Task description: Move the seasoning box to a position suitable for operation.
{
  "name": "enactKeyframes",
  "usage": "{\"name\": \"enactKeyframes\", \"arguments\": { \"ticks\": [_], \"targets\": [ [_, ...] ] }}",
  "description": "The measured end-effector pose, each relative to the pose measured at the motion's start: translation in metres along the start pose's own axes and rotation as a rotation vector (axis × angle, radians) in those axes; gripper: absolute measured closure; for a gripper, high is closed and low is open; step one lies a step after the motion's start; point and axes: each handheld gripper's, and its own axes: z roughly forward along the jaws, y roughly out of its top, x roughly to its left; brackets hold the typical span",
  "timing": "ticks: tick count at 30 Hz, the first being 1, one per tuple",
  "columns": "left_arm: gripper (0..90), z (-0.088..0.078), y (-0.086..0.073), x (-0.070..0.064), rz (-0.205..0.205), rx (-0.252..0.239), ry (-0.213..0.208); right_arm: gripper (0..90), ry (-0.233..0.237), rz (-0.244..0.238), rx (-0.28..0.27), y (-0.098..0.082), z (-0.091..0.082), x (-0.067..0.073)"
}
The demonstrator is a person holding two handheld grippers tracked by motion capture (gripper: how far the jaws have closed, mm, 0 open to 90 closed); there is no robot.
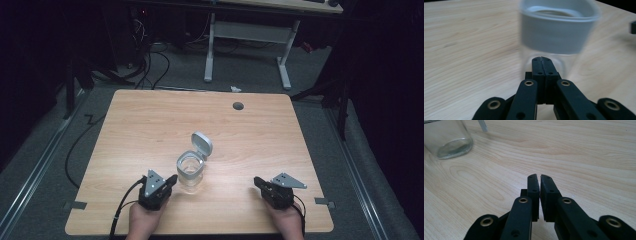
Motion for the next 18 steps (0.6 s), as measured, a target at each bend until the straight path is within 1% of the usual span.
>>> {"name": "enactKeyframes", "arguments": {
  "ticks": [3, 4, 5, 6, 8, 10, 15, 18],
  "targets": [
    [90.0, 0.017, 0.006, 0.016, -0.005, -0.002, 0.05, 86.3, 0.001, 0.0, 0.003, 0.0, 0.001, 0.001],
    [90.0, 0.022, 0.007, 0.017, -0.009, -0.001, 0.056, 86.4, 0.003, -0.004, 0.001, 0.0, 0.001, 0.001],
    [90.0, 0.026, 0.008, 0.018, -0.003, 0.003, 0.058, 86.3, 0.004, -0.005, 0.001, 0.0, 0.001, 0.002],
    [90.0, 0.029, 0.008, 0.017, -0.007, 0.0, 0.053, 86.4, 0.003, -0.002, 0.001, 0.0, 0.001, 0.002],
    [90.0, 0.034, 0.007, 0.014, 0.004, 0.005, 0.047, 86.3, 0.0, 0.002, 0.001, 0.0, 0.0, 0.001],
    [90.0, 0.035, 0.006, 0.011, 0.001, 0.008, 0.038, 86.3, 0.0, 0.009, -0.001, 0.0, 0.0, 0.0],
    [90.0, 0.032, 0.005, 0.004, 0.006, 0.013, 0.016, 86.0, -0.001, 0.009, 0.002, -0.001, 0.0, 0.0],
    [90.0, 0.03, 0.005, 0.002, 0.009, 0.011, 0.014, 86.1, -0.001, 0.01, 0.003, -0.001, -0.001, 0.0]
  ]
}}
